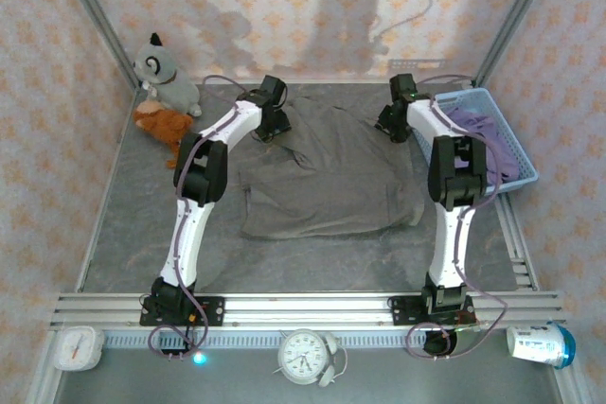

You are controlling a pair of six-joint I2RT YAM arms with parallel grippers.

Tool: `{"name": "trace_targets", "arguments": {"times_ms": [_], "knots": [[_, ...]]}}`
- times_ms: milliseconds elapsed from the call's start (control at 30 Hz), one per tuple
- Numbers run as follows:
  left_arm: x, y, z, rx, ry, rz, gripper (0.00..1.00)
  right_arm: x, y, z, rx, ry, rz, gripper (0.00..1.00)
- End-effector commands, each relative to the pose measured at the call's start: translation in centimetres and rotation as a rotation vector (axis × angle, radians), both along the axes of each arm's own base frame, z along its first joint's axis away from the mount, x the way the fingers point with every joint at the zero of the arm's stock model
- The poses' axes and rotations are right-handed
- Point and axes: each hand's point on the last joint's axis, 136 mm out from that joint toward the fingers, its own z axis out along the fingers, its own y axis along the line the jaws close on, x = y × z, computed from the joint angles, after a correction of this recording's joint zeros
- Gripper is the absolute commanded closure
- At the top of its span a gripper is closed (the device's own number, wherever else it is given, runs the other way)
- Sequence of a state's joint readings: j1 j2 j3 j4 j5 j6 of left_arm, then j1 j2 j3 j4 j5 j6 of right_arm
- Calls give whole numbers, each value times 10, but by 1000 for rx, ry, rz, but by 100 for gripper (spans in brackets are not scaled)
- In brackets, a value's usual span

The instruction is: Fold and stack the mixed laundry pile

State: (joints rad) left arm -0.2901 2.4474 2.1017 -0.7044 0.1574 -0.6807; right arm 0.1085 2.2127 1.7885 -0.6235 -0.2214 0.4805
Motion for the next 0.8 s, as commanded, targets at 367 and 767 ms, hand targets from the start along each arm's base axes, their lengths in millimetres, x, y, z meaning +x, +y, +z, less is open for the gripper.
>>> {"name": "trace_targets", "arguments": {"times_ms": [367,767], "knots": [[-98,92,7,309,238,43,100,5,-28,-35,-114,109,-191,65],[-111,87,59,211,147,23,42,22,14,19,17,-21,-62,50]]}}
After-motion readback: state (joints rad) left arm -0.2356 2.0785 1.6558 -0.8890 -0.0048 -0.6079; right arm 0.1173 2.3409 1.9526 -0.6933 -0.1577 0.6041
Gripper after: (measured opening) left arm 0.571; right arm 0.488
